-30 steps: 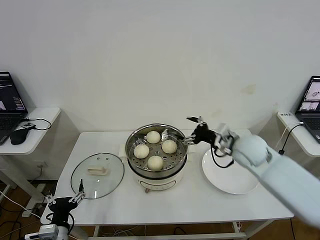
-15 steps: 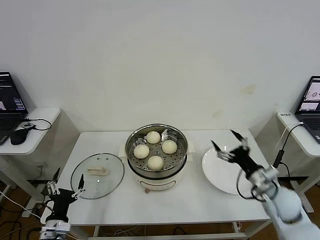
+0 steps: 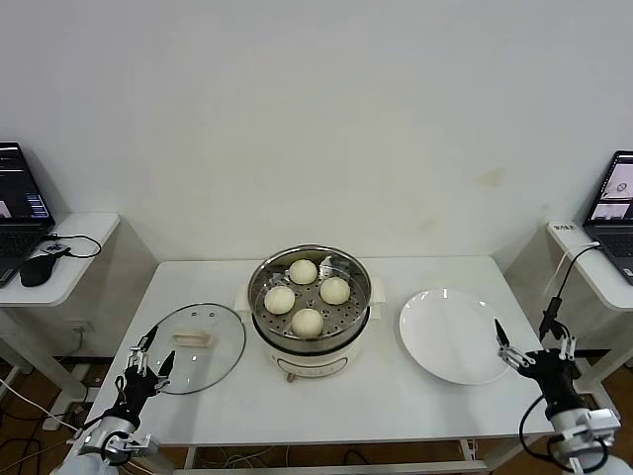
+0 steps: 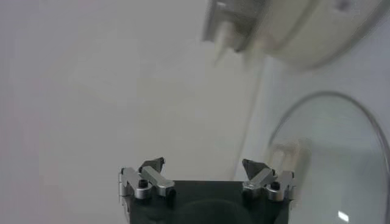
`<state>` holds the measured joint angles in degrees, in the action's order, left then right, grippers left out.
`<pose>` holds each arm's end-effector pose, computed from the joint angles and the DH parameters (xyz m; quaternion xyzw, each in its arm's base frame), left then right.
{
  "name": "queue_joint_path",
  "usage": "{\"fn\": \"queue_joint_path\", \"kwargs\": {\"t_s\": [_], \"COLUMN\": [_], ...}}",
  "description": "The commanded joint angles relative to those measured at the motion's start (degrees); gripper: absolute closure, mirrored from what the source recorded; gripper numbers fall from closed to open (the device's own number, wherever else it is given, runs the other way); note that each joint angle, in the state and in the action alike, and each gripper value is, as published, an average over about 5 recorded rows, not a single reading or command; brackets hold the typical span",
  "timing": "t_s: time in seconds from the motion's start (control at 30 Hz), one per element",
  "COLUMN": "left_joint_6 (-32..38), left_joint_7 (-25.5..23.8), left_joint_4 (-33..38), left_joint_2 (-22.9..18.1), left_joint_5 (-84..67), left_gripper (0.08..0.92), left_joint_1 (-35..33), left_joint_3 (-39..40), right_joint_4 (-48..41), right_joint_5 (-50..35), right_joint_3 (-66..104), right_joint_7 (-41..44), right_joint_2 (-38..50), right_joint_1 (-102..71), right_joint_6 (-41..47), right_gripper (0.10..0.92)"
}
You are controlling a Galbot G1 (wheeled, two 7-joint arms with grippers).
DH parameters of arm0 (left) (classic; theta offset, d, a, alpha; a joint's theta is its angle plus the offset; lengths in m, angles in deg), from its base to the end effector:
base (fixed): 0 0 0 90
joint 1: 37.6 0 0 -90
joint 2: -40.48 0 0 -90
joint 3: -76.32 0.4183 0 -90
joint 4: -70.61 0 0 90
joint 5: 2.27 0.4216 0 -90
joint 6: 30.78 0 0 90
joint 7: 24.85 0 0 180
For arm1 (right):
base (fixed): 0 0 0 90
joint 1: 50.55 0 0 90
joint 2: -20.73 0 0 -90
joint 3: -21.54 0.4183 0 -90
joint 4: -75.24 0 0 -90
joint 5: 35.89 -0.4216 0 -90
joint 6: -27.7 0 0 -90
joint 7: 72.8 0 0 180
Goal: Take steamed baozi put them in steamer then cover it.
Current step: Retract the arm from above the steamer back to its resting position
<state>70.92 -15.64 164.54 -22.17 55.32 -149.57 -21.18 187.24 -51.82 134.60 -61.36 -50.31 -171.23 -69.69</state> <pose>0.2668 0.2277 -0.4534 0.0673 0.7404 0.6688 0.0039 0.2091 -0.2294 -0.3525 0.0042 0.9939 -0.1062 0.0280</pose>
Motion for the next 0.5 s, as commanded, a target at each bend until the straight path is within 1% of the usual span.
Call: {"fn": "queue_joint_path", "kwargs": {"t_s": [0.03, 0.5], "left_joint_6": [0.92, 0.71], "left_joint_7": [-0.47, -0.46], "left_joint_4": [-8.76, -16.44], "left_joint_2": [2.70, 1.87], "left_joint_5": [11.71, 12.50], "left_gripper": [0.177, 0.177], "left_joint_1": [8.62, 15.60], "left_joint_3": [4.21, 8.66], "right_joint_4": [1.63, 1.46], "right_joint_5": [1.44, 1.67], "right_joint_3": [4.40, 5.60], "right_joint_7": [-0.34, -0.08], "right_joint_2": [-5.26, -5.67], "right_joint_1": [-4.93, -6.32], "right_joint_6": [-1.34, -1.52], "right_gripper": [0.203, 0.202]}}
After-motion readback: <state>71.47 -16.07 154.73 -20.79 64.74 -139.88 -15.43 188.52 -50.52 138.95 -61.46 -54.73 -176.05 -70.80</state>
